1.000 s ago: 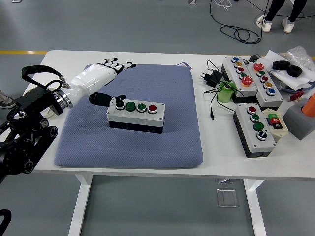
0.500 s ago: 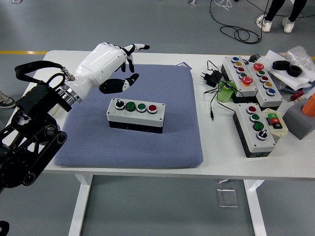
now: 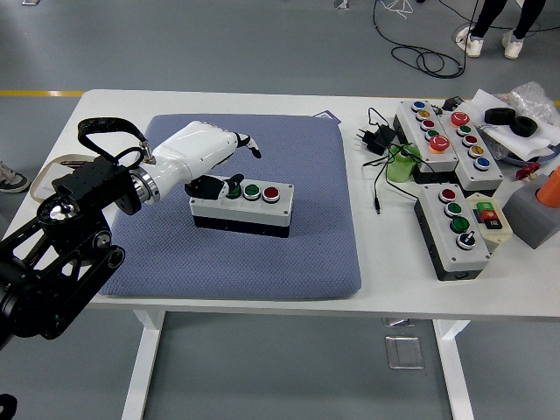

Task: Pick up the button,place it on the desk,press the button,press the button

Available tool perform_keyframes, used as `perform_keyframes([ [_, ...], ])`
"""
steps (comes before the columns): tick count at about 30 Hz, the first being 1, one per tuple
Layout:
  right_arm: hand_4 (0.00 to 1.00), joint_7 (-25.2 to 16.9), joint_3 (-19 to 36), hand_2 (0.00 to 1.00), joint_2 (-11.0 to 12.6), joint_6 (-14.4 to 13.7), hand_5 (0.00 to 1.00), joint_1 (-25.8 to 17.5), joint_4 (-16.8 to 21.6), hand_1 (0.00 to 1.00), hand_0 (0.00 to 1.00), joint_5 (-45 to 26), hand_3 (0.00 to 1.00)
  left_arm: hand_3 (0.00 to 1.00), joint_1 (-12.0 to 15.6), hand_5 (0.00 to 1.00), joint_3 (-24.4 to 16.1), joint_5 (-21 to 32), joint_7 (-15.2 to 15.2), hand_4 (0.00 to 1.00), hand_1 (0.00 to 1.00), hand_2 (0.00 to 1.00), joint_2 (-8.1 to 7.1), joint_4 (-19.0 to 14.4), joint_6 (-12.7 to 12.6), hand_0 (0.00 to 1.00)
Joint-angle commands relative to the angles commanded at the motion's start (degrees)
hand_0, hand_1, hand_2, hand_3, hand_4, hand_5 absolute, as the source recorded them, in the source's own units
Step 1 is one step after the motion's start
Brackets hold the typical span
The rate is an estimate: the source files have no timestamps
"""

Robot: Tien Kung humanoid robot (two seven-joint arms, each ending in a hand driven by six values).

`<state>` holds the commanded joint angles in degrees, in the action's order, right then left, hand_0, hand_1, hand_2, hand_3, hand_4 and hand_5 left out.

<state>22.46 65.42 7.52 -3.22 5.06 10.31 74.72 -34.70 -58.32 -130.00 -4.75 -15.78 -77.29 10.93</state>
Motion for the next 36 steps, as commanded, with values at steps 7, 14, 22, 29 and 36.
perform_keyframes([
  [7,0.359,-0.01,-0.16,0.699,0.03,-0.04,0.206,0.07,0.0,0.626,0.663,-0.29,0.58,0.715,-0.85,0.002,2.03,0.0,1.34,0.526,0.002,0.002,0.66,2.16,3.82,0.049],
  [14,0.36,0.01,-0.31,0.7,0.06,-0.06,0.205,-0.03,0.0,0.625,0.662,-0.53,0.58,0.714,-2.27,0.002,3.64,0.0,1.99,0.502,0.002,0.002,1.25,3.3,5.99,0.046],
  [22,0.36,0.04,-0.34,0.699,0.11,-0.01,0.203,-0.2,0.0,0.625,0.662,-0.46,0.58,0.723,-3.09,0.002,3.84,0.0,2.59,0.461,0.002,0.002,1.57,4.41,7.23,0.041],
  [29,0.361,0.06,-0.22,0.699,0.13,0.01,0.203,-0.18,0.0,0.624,0.662,-0.27,0.581,0.723,-3.5,0.002,3.96,0.0,2.57,0.457,0.002,0.002,1.43,5.15,8.4,0.042],
  [36,0.361,0.08,-0.1,0.699,0.13,0.01,0.203,-0.05,0.0,0.625,0.662,-0.16,0.581,0.725,-3.65,0.002,3.75,0.0,2.76,0.449,0.002,0.002,1.59,6.05,8.18,0.042],
])
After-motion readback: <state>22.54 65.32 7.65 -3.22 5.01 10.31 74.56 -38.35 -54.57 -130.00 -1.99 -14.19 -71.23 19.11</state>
